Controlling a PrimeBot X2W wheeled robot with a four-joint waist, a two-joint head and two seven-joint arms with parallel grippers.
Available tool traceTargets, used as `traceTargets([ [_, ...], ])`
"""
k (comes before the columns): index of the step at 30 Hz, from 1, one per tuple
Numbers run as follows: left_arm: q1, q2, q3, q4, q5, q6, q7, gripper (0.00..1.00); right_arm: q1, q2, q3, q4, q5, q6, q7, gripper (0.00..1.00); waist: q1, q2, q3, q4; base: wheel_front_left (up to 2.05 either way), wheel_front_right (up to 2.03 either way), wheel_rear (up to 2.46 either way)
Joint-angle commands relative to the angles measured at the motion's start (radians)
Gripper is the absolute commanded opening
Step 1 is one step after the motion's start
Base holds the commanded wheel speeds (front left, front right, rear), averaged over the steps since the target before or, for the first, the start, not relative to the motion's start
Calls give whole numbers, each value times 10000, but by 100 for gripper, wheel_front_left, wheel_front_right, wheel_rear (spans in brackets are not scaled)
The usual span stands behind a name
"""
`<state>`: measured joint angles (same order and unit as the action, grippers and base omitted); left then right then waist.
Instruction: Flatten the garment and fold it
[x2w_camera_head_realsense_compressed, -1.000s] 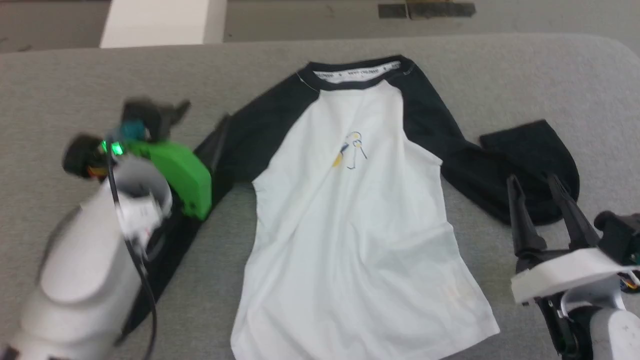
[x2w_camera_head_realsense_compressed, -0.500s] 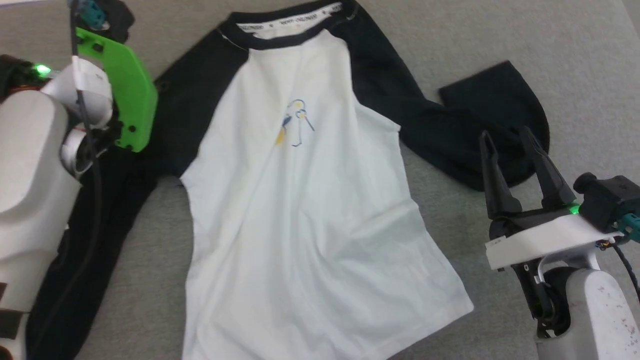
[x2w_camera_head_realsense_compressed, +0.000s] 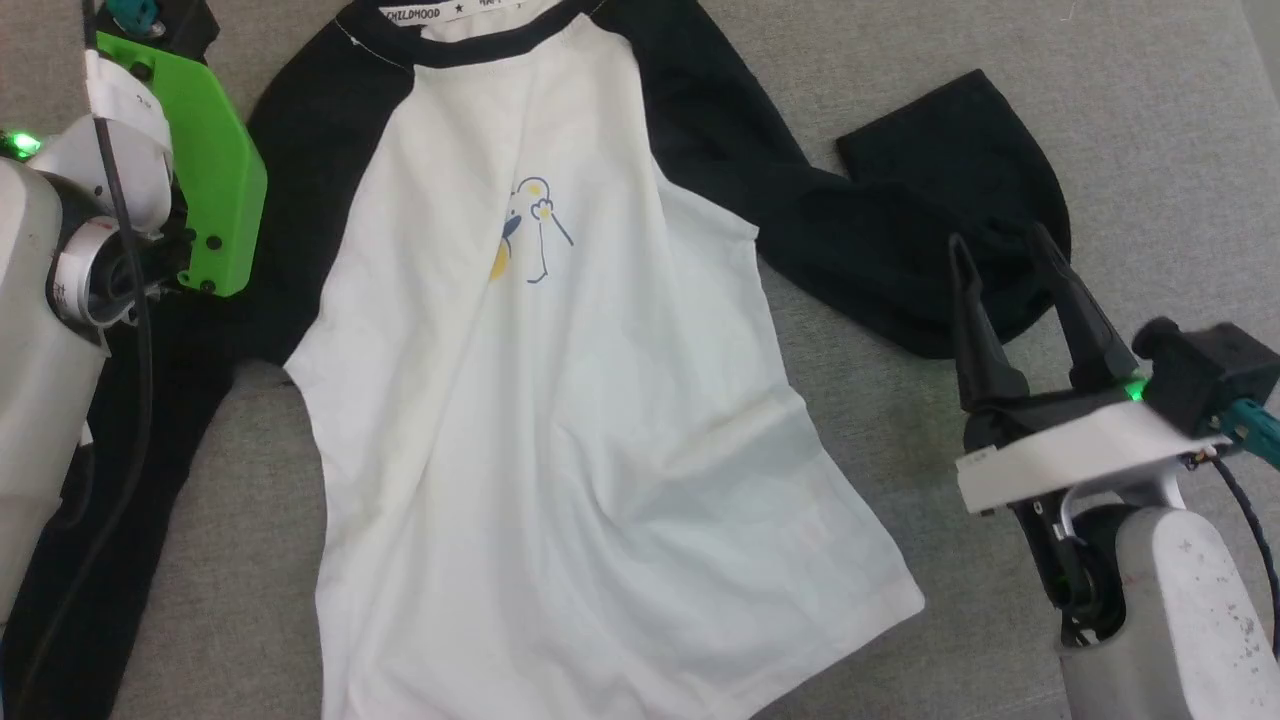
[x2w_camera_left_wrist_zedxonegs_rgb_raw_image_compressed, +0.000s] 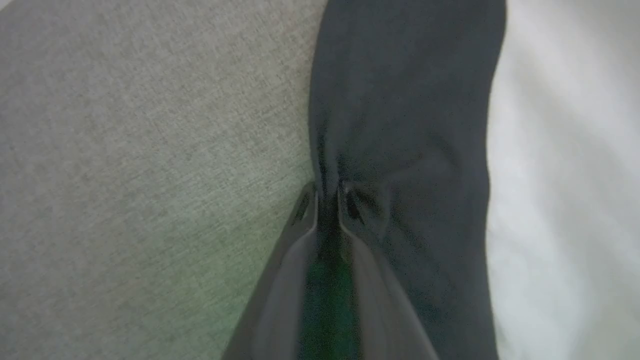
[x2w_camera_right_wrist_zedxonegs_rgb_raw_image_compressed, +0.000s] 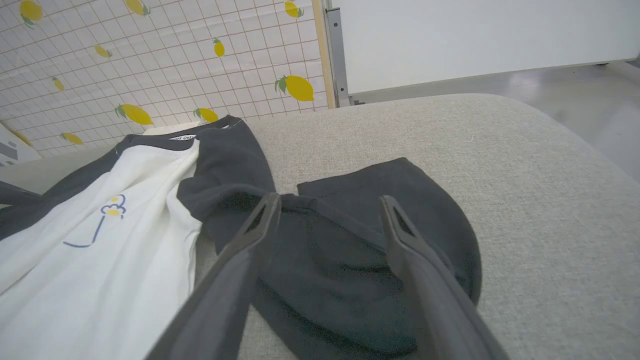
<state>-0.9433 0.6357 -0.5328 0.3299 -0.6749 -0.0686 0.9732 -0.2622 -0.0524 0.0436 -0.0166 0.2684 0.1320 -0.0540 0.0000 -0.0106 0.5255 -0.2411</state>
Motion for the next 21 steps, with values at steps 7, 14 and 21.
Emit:
traceTargets([
  [7, 893, 830, 16, -213, 266, 400, -344, 0, -1054, -462, 333, -148, -663, -13, 854, 100, 0, 106, -202, 441, 0, 0, 0],
  [14, 1131, 1005, 369, -409, 251, 640, -1185, 0, -3165, -1727, 1561, 883, -494, -13, 2773, 100, 0, 106, -114, 991, 0, 0, 0],
  [21, 895, 410, 288, -378, 229, 557, -1836, 0, -5488, -2702, 3798, 2645, 570, -13, 4498, 100, 0, 106, 197, 1515, 0, 0, 0],
])
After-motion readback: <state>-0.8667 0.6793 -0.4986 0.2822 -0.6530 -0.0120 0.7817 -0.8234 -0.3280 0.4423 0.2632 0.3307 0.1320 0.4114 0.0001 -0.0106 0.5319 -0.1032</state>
